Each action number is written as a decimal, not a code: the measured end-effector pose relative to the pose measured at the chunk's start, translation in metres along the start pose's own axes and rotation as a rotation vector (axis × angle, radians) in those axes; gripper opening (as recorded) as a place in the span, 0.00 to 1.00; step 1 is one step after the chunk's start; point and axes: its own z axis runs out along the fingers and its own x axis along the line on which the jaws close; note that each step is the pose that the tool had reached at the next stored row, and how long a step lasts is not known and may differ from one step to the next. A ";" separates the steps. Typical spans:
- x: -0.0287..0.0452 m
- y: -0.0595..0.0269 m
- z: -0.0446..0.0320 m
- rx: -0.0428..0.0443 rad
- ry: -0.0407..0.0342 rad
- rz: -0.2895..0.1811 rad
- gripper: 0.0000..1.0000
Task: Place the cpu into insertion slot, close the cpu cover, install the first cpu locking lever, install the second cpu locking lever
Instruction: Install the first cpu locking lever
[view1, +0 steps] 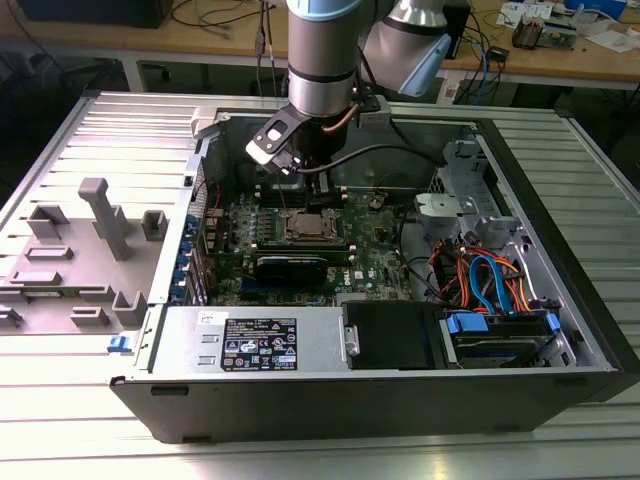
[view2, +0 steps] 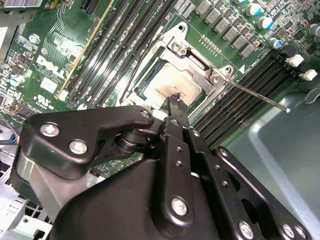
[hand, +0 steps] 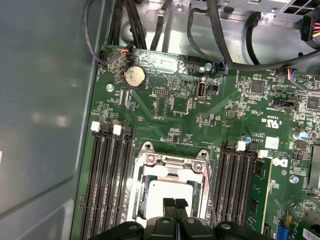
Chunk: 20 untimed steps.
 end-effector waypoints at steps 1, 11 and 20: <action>0.0000 0.0000 -0.0028 -0.0001 0.0001 0.000 0.11; -0.0003 0.0003 -0.0211 -0.0003 0.0003 -0.014 0.11; -0.0003 0.0002 -0.0211 -0.0028 0.0023 -0.171 0.11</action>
